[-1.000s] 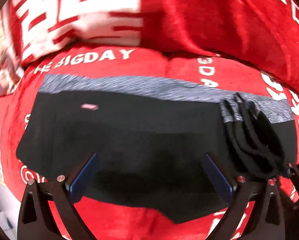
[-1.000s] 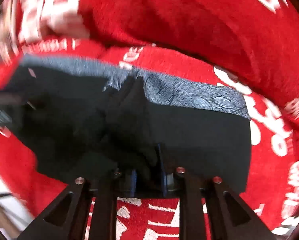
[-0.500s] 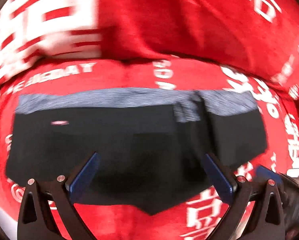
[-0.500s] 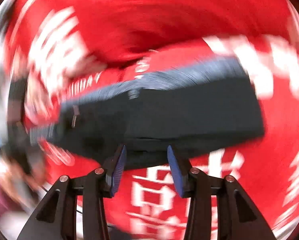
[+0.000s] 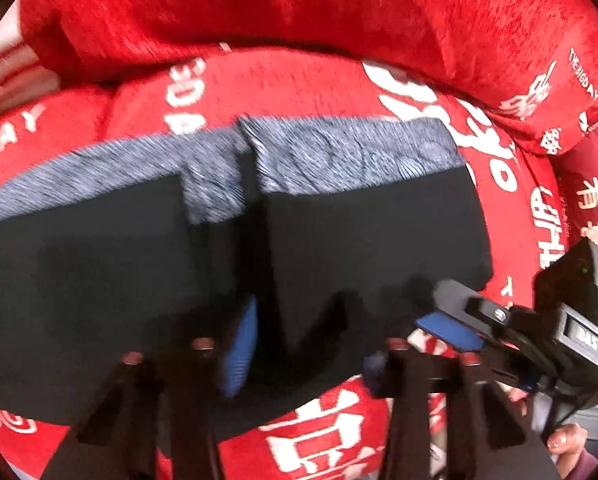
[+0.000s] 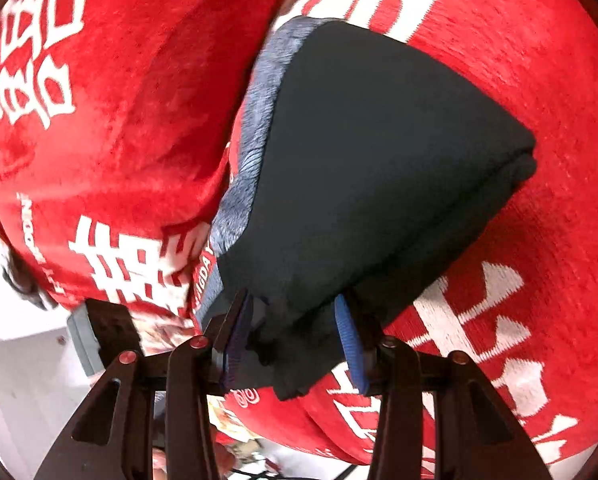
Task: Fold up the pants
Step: 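Lay the leg end on the trousers and open the right tool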
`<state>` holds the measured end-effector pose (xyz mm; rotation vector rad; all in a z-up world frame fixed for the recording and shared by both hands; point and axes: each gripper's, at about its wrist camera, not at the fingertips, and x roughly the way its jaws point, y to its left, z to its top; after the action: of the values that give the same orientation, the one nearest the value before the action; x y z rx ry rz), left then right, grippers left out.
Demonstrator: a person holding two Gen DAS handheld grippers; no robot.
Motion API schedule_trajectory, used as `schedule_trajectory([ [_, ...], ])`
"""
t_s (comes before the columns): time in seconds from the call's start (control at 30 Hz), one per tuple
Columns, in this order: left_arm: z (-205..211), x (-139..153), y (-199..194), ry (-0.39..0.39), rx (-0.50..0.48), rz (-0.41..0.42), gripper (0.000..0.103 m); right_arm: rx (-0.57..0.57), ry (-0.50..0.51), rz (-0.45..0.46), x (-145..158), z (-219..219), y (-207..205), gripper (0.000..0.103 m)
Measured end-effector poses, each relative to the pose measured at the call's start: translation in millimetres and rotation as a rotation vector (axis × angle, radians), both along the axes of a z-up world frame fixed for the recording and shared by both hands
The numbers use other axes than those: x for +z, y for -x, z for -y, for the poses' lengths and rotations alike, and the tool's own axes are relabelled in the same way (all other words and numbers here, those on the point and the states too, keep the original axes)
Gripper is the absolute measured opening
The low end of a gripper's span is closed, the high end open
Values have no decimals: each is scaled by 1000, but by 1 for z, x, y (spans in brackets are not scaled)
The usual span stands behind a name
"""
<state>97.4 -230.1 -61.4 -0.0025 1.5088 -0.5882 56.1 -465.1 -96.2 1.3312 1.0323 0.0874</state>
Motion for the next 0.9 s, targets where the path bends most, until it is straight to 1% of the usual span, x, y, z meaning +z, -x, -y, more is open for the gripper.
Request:
schedule_trajectory([
  [0.03,1,0,1,-1,-2,3,37,-16,-6,-14,-2,1,-2,5],
  [0.07,2,2,3,1,-5,8,33,-28,-16,-30,-5,3,-4,5],
  [0.1,2,7,5,0,-5,20,33,-42,-22,-39,-5,5,-3,5],
  [0.13,0,13,7,6,-5,33,33,-48,-27,-27,-1,5,-4,5],
  [0.2,-8,29,13,6,-6,83,33,-13,10,11,16,-2,-9,4],
  [0.27,-16,34,18,-1,-8,113,33,40,48,21,29,-12,-8,4],
  [0.3,-22,33,22,-25,-7,127,33,55,55,16,31,-17,-7,4],
  [0.37,-26,19,27,-90,-9,127,33,85,84,-17,24,-30,-7,4],
  [0.4,-26,8,29,-114,-10,116,33,85,86,-45,14,-34,-7,4],
  [0.43,-27,-1,31,-122,2,111,33,77,77,-66,6,-36,-7,4],
  [0.5,-28,-3,31,-112,29,132,33,53,64,-94,-8,-37,-10,4],
  [0.53,-27,-1,32,-116,32,141,34,51,58,-88,-8,-37,-12,5],
  [0.6,-25,4,31,-135,41,155,60,98,85,-77,0,-37,-14,8],
  [0.63,-27,8,31,-144,50,169,78,136,110,-84,6,-37,-15,13],
  [0.67,-30,14,30,-140,58,184,78,182,126,-92,13,-38,-16,16],
  [0.7,-32,20,29,-135,60,194,78,233,147,-91,22,-38,-17,23],
  [0.73,-33,26,27,-137,64,203,78,264,167,-75,31,-36,-16,25],
  [0.8,-36,37,23,-145,72,229,78,314,223,2,59,-32,-19,25],
  [0.83,-35,43,19,-146,75,245,78,318,253,36,69,-28,-19,25],
  [0.87,-33,46,16,-145,77,256,78,312,298,67,81,-21,-21,25],
  [0.9,-27,50,11,-143,77,269,78,293,371,92,93,-11,-27,25],
])
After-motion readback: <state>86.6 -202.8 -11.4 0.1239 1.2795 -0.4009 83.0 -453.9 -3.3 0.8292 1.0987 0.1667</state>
